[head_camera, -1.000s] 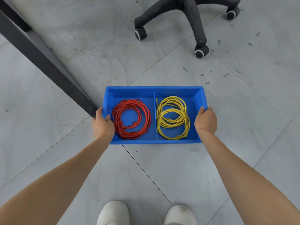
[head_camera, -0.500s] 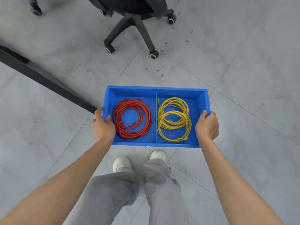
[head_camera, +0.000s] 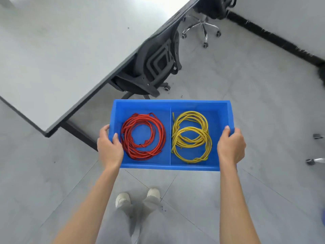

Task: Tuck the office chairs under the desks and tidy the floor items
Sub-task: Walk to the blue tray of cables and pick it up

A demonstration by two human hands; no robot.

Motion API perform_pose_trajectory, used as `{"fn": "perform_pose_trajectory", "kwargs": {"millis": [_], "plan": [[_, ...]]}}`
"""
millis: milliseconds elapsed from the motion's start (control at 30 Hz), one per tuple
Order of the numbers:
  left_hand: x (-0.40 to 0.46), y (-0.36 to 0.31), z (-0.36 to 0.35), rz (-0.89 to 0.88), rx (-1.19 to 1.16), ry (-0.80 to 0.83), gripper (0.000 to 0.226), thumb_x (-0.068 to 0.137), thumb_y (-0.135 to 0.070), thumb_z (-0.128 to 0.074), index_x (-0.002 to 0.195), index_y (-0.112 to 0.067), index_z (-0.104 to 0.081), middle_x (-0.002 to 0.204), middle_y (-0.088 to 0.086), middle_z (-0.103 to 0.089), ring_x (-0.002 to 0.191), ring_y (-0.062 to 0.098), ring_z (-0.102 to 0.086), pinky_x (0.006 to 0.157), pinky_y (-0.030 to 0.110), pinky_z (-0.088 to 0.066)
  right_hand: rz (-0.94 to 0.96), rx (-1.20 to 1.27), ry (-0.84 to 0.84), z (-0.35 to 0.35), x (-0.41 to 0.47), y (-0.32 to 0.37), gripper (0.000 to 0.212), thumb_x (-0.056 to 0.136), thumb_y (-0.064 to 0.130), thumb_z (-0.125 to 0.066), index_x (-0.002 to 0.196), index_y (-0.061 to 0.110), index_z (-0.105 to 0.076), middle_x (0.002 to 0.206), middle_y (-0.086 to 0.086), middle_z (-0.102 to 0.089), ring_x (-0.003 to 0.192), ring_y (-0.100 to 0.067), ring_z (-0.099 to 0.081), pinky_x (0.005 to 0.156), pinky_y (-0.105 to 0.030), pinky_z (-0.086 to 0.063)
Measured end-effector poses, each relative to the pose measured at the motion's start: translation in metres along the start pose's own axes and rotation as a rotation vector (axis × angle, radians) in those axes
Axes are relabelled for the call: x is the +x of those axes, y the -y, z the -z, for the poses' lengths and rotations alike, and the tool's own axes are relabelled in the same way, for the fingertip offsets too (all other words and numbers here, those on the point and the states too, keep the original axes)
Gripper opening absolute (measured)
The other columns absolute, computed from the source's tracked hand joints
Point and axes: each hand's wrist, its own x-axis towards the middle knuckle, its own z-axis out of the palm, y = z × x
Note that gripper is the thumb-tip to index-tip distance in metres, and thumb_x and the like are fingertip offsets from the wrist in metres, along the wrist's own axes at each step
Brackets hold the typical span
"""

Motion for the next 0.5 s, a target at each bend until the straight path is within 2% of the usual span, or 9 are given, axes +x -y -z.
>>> {"fn": "perform_pose_trajectory", "kwargs": {"millis": [133,233,300,367,433,500], "plan": [[0.025,-0.043,0.040,-0.027,-0.048,-0.100,0.034,0.092,-0.010,-0.046,0.126,-0.011,-0.044,0.116,0.016,-0.056,0.109,0.031,-0.050,0.086,0.034,-0.038,0.080,0.077,0.013,0.019,0.009,0.068,0.034,0.095,0.032,-0.039,0.100,0.002,-0.056,0.103,-0.018,-0.062,0.097,-0.038,-0.054,0.069,-0.036,-0.036],[0.056,-0.063,0.072,-0.061,-0.098,-0.199,0.032,0.090,-0.011,-0.048,0.121,-0.012,-0.046,0.106,0.017,-0.059,0.102,0.036,-0.054,0.086,0.041,-0.043,0.157,0.158,0.041,0.013,0.011,0.123,0.032,0.094,0.032,-0.039,0.098,0.005,-0.056,0.103,-0.017,-0.063,0.098,-0.038,-0.054,0.070,-0.037,-0.038],[0.079,-0.071,0.093,-0.067,-0.116,-0.271,0.031,0.089,-0.010,-0.048,0.120,-0.012,-0.047,0.099,0.017,-0.060,0.095,0.036,-0.055,0.081,0.041,-0.042,0.215,0.204,0.073,0.000,0.009,0.162,0.026,0.094,0.032,-0.039,0.091,0.010,-0.053,0.102,-0.016,-0.062,0.097,-0.037,-0.054,0.070,-0.036,-0.037],[0.105,-0.076,0.112,-0.056,-0.133,-0.335,0.030,0.090,-0.011,-0.048,0.120,-0.011,-0.047,0.100,0.018,-0.060,0.094,0.036,-0.055,0.079,0.038,-0.042,0.263,0.255,0.122,-0.018,0.007,0.202,0.018,0.093,0.031,-0.039,0.085,0.017,-0.044,0.097,-0.015,-0.060,0.091,-0.034,-0.053,0.069,-0.036,-0.036],[0.136,-0.079,0.128,-0.034,-0.159,-0.396,0.030,0.090,-0.014,-0.046,0.120,-0.011,-0.048,0.102,0.019,-0.061,0.094,0.036,-0.055,0.078,0.039,-0.042,0.308,0.298,0.181,-0.040,0.004,0.243,0.017,0.093,0.030,-0.039,0.082,0.017,-0.041,0.088,-0.011,-0.054,0.083,-0.030,-0.048,0.067,-0.034,-0.034],[0.167,-0.080,0.141,0.004,-0.178,-0.434,0.029,0.091,-0.016,-0.043,0.120,-0.012,-0.049,0.103,0.021,-0.061,0.095,0.036,-0.056,0.079,0.040,-0.043,0.335,0.310,0.238,-0.063,-0.001,0.281,0.017,0.093,0.028,-0.040,0.081,0.016,-0.042,0.087,-0.010,-0.054,0.082,-0.029,-0.048,0.067,-0.033,-0.033]]}}
